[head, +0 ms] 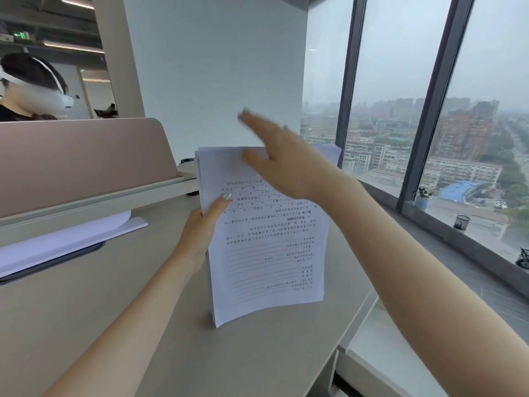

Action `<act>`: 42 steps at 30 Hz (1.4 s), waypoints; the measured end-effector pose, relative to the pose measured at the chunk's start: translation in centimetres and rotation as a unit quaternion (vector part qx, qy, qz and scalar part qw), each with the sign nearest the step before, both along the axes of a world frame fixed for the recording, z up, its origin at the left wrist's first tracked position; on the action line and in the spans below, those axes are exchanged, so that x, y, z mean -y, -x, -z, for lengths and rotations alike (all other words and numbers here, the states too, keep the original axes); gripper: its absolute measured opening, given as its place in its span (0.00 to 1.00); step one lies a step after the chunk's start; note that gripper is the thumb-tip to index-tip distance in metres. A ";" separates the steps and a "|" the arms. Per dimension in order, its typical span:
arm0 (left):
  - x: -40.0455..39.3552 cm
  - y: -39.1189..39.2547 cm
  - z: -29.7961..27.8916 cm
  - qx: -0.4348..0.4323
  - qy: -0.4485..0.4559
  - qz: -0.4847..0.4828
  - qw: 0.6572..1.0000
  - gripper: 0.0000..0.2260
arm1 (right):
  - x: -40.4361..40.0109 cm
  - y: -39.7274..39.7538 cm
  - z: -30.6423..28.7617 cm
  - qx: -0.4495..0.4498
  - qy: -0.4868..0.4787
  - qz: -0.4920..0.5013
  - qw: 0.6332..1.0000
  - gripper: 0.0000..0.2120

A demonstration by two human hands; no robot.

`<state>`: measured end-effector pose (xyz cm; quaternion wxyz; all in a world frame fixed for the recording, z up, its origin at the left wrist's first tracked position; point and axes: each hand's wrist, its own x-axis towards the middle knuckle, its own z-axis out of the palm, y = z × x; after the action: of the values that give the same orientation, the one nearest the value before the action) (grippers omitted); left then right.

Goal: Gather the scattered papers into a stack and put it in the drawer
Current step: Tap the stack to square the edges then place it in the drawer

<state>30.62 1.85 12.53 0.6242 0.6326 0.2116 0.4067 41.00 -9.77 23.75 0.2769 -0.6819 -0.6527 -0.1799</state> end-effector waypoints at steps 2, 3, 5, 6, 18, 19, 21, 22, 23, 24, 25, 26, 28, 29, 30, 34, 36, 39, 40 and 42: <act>0.1 0.1 -0.1 -0.006 -0.005 0.007 1.000 0.06 | -0.6 0.5 -0.7 0.001 -0.074 0.031 0.997 0.26; 0.2 0.2 -0.1 -0.009 -0.007 0.007 1.000 0.06 | -1.0 0.8 -0.9 0.021 -0.025 0.041 0.999 0.26; 0.2 0.3 -0.2 -0.012 -0.003 0.002 1.000 0.07 | -1.8 1.7 -0.3 0.051 0.094 0.019 0.994 0.26; 0.3 0.3 -0.2 -0.014 -0.002 -0.001 1.000 0.08 | -1.9 2.2 0.0 0.046 0.086 0.003 0.995 0.26; 0.4 1.1 -0.1 -0.014 -0.019 0.014 1.000 0.07 | 1.9 -5.3 3.4 -0.145 -0.287 0.077 0.944 0.31; 0.4 1.1 -0.1 -0.012 -0.022 0.018 1.000 0.07 | 2.6 -6.6 4.2 -0.235 -0.291 0.060 0.925 0.32; 0.5 0.9 -0.1 -0.006 -0.015 0.021 1.000 0.07 | 3.2 -8.3 5.8 -0.437 -0.233 -0.019 0.869 0.31; 0.5 0.8 -0.1 0.001 -0.006 0.017 1.000 0.06 | 3.2 -8.7 6.6 -0.501 -0.171 -0.055 0.847 0.28; 0.5 0.6 0.0 0.008 0.002 0.014 1.000 0.05 | 2.9 -9.1 7.8 -0.531 -0.106 -0.068 0.838 0.25; 0.5 0.5 0.2 0.014 0.006 0.010 1.000 0.05 | 2.5 -9.4 9.1 -0.550 -0.051 -0.072 0.830 0.23; 0.6 0.4 0.5 0.017 0.004 0.005 1.000 0.04 | 2.2 -9.6 10.3 -0.573 -0.007 -0.071 0.817 0.21; 0.8 0.3 0.8 0.016 -0.009 -0.002 1.000 0.03 | 1.9 -9.6 11.4 -0.605 0.019 -0.073 0.793 0.20; 1.1 0.3 1.3 0.006 -0.066 -0.029 0.997 0.05 | 1.3 -9.4 12.5 -0.663 0.021 -0.080 0.744 0.19; 1.3 0.2 1.3 -0.002 -0.095 -0.048 0.994 0.08 | 1.2 -9.3 12.5 -0.676 0.009 -0.085 0.732 0.17; 1.4 0.1 1.1 -0.005 -0.117 -0.068 0.991 0.09 | 1.0 -9.1 12.2 -0.681 -0.006 -0.091 0.726 0.15; 1.1 -0.3 -1.6 0.057 -0.120 -0.137 0.982 0.09 | 1.0 -8.5 9.5 -0.647 -0.067 -0.144 0.746 0.08; 0.8 -0.5 -1.7 0.089 -0.083 -0.122 0.985 0.08 | 1.4 -8.4 9.1 -0.627 -0.077 -0.154 0.760 0.09; 0.7 -0.4 1.6 0.036 -0.032 -0.058 0.997 0.04 | 2.4 -9.0 11.9 -0.621 -0.044 -0.109 0.775 0.13; 0.9 -0.4 3.2 0.000 -0.029 -0.035 0.999 0.04 | 2.8 -9.1 13.2 -0.621 -0.021 -0.097 0.778 0.12; 1.7 -0.4 5.5 -0.040 -0.027 -0.016 0.999 0.05 | 3.4 -9.1 15.3 -0.622 0.016 -0.079 0.779 0.07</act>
<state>31.03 0.17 7.00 0.5910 0.6616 0.2357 0.3967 50.07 -13.16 8.43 0.6249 -0.5960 -0.3924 0.3168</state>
